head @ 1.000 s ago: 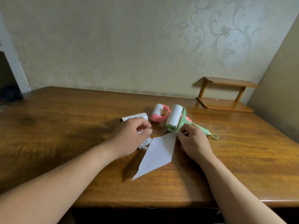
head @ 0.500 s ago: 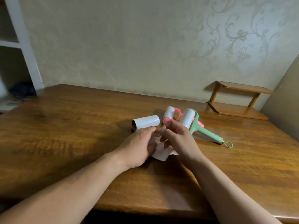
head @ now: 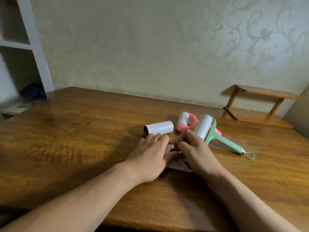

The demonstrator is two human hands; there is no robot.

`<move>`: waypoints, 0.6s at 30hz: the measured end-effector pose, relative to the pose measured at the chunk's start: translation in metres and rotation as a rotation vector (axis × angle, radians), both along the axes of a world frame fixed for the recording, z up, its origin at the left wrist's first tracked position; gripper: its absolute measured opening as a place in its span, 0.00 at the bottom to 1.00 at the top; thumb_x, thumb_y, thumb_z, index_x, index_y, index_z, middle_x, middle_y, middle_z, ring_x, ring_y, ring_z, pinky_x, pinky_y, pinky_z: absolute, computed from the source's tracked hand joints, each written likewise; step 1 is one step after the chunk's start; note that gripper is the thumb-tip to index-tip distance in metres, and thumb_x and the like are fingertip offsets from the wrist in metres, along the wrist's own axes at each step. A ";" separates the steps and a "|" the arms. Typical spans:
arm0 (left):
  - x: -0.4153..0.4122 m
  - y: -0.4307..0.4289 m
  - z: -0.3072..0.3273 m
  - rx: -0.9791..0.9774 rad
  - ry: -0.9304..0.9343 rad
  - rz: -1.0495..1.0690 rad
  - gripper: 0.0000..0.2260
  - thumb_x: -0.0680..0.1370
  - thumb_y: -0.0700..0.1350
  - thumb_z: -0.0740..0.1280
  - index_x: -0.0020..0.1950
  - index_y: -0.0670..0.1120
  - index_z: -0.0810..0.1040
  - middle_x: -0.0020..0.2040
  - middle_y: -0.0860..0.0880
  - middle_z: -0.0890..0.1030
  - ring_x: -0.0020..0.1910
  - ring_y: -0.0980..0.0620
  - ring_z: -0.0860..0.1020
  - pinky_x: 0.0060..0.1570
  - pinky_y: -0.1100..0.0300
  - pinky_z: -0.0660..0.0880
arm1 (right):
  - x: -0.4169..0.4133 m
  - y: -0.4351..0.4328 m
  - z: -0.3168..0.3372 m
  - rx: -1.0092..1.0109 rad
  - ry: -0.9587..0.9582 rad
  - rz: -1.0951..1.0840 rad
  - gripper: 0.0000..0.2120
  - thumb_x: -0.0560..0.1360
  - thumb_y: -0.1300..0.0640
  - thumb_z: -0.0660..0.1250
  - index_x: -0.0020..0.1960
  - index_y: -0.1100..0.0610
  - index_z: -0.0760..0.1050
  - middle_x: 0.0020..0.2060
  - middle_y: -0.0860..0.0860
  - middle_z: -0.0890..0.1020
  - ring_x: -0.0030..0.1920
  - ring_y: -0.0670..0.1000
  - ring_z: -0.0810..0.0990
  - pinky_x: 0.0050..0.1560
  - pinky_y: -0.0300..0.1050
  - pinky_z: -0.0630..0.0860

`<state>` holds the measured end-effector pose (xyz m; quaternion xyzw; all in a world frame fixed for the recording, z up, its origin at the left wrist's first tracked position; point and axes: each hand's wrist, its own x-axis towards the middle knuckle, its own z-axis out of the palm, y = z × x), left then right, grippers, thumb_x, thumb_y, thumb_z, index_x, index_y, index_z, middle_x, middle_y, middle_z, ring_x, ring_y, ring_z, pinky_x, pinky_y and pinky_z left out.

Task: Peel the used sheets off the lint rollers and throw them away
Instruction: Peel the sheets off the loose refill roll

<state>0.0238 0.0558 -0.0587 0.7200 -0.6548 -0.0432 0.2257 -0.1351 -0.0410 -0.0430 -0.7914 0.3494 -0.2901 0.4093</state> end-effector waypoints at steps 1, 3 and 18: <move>0.000 -0.001 -0.002 -0.023 -0.028 0.005 0.09 0.89 0.58 0.57 0.55 0.54 0.70 0.58 0.53 0.77 0.61 0.49 0.75 0.61 0.48 0.74 | 0.002 -0.001 0.001 0.023 -0.023 -0.016 0.06 0.81 0.63 0.65 0.51 0.53 0.77 0.48 0.54 0.88 0.49 0.55 0.89 0.55 0.64 0.87; 0.000 -0.002 -0.006 -0.078 -0.046 0.021 0.05 0.89 0.53 0.60 0.56 0.54 0.72 0.59 0.53 0.78 0.64 0.47 0.76 0.62 0.46 0.75 | 0.006 -0.007 0.006 0.020 -0.073 -0.074 0.05 0.84 0.62 0.64 0.54 0.52 0.74 0.47 0.57 0.87 0.42 0.52 0.90 0.43 0.60 0.89; 0.005 -0.003 -0.012 -0.106 -0.034 0.049 0.20 0.86 0.65 0.41 0.59 0.58 0.69 0.61 0.59 0.71 0.61 0.58 0.70 0.68 0.56 0.68 | 0.066 -0.072 0.025 -0.627 0.540 0.249 0.25 0.85 0.52 0.69 0.82 0.49 0.72 0.74 0.52 0.78 0.73 0.57 0.75 0.73 0.53 0.71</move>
